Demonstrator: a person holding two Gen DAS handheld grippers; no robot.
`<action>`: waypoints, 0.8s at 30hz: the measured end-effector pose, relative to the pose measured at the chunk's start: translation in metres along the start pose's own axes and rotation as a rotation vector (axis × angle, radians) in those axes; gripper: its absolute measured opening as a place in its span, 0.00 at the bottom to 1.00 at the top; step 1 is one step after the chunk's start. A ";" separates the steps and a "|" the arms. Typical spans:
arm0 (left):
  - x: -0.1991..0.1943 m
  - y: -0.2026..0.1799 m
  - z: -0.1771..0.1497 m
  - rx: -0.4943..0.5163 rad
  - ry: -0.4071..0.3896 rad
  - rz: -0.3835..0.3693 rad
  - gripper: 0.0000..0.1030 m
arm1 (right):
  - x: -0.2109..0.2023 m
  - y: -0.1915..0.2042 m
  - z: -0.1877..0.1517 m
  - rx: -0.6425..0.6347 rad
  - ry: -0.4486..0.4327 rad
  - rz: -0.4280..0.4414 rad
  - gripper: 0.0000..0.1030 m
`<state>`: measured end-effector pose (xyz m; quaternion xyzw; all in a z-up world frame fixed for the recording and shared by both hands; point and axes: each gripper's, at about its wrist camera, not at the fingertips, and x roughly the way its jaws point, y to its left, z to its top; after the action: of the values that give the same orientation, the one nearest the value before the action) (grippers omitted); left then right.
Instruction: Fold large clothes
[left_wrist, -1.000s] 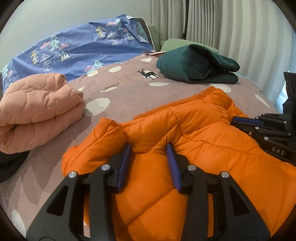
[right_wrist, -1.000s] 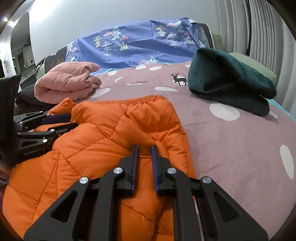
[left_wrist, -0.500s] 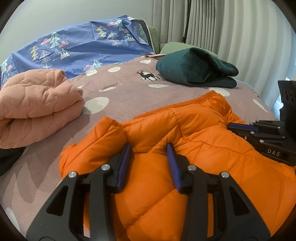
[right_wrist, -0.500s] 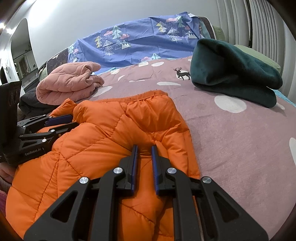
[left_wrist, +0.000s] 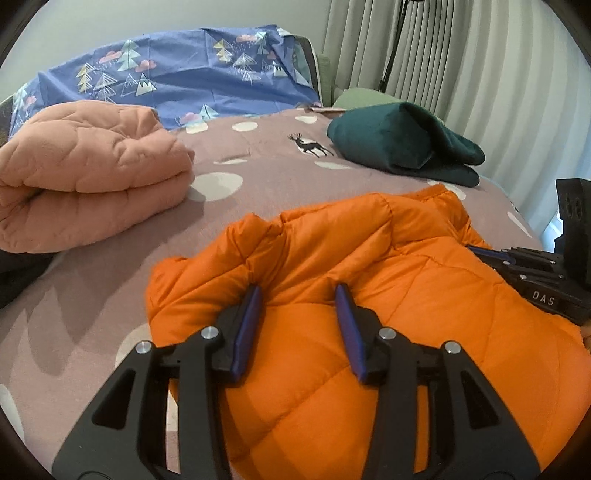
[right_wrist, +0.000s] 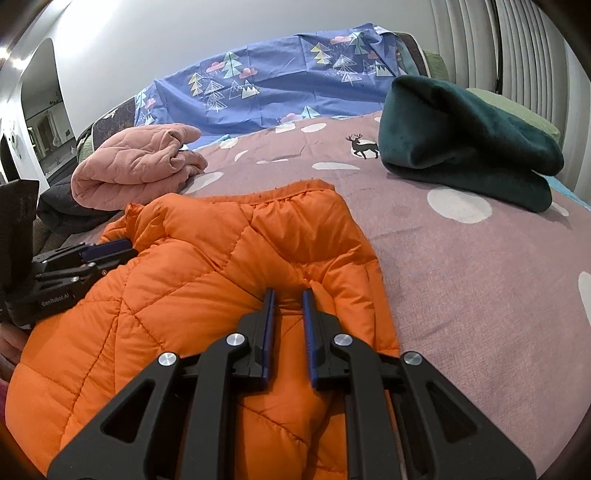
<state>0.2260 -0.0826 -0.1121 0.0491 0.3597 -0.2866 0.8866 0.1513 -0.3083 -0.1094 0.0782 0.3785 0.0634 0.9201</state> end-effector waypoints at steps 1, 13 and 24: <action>0.000 -0.001 0.000 0.003 0.001 0.004 0.43 | 0.000 -0.001 0.000 0.002 0.001 0.003 0.13; -0.129 -0.045 -0.041 0.021 -0.118 0.005 0.81 | -0.004 -0.007 -0.003 0.028 -0.023 0.036 0.13; -0.147 -0.145 -0.133 0.294 0.018 0.025 0.87 | -0.006 -0.005 -0.003 0.026 -0.039 0.038 0.13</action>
<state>-0.0187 -0.0943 -0.0953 0.1858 0.3213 -0.3245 0.8700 0.1448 -0.3144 -0.1082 0.0984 0.3596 0.0742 0.9249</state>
